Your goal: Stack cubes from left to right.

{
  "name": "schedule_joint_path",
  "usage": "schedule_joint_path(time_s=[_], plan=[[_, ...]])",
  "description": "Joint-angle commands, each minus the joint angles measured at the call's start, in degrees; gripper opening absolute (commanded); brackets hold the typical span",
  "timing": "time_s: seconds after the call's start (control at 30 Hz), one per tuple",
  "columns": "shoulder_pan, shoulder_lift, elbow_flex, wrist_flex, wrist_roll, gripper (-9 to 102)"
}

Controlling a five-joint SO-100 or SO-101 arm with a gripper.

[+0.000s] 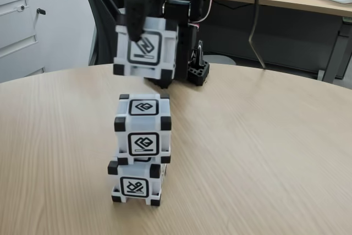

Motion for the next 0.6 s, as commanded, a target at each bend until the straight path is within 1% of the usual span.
schedule_joint_path(time_s=[0.0, 0.13, 0.37, 0.57], plan=[[0.7, 1.1, -1.5, -0.6, -0.5, 0], [0.8, -1.6, -2.3, -0.7, -0.7, 0], [0.7, -7.1, -10.7, -0.7, 0.8, 0], [0.7, -7.5, -11.4, -0.7, 0.6, 0]])
